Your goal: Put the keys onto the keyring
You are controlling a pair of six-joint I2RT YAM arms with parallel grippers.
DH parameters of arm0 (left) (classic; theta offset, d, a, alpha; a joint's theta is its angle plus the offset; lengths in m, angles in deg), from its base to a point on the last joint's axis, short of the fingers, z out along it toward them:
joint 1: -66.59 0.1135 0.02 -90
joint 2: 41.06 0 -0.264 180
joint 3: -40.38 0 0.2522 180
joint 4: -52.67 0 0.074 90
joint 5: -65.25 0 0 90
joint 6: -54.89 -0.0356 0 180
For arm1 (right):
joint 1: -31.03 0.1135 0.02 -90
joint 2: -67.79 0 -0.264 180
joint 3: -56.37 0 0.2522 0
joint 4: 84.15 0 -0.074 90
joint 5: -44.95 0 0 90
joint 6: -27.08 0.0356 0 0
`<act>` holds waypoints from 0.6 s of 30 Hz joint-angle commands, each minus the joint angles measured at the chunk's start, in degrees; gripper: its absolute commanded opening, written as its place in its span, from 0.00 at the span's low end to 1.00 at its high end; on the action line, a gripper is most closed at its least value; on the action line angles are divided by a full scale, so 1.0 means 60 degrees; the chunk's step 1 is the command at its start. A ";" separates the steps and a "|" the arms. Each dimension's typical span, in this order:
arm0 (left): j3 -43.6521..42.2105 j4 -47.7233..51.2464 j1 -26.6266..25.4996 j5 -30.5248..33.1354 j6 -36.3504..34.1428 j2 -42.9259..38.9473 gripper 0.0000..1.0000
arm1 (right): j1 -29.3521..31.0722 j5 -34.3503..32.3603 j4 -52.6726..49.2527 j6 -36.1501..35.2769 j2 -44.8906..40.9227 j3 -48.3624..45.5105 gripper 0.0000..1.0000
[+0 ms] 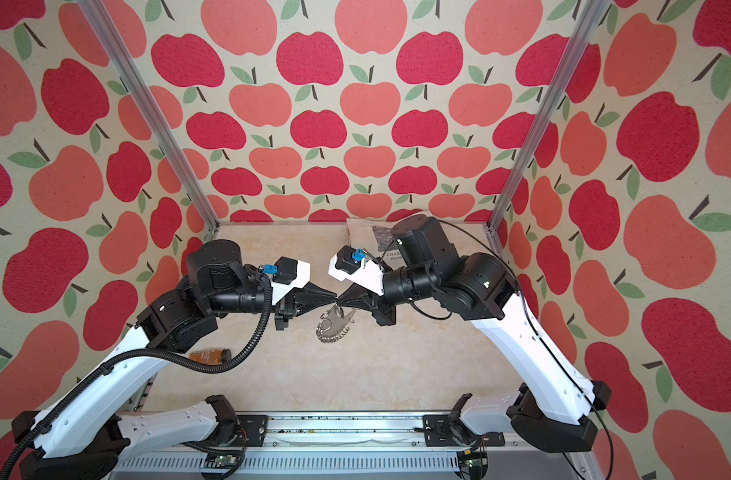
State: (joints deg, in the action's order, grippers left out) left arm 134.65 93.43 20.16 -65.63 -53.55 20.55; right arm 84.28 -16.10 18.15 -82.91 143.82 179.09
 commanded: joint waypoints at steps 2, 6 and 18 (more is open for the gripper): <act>-0.0117 -0.0194 -0.0022 0.0024 0.0144 0.0031 0.01 | 0.0111 0.0200 0.0386 -0.0115 -0.0206 0.0136 0.00; -0.0295 -0.0664 0.0000 0.0046 0.0358 -0.0110 0.00 | 0.0104 0.0137 0.0446 -0.0082 -0.0234 0.0008 0.00; -0.2436 -0.5626 0.0804 -0.0807 0.2691 -0.1182 0.00 | 0.0045 -0.0575 0.1686 0.0543 -0.1434 -0.1143 0.30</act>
State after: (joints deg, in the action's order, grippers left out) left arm 121.80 73.48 24.13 -67.45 -43.04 15.08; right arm 84.28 -19.16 23.92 -82.06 137.46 174.42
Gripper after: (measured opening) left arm 0.056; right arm 0.300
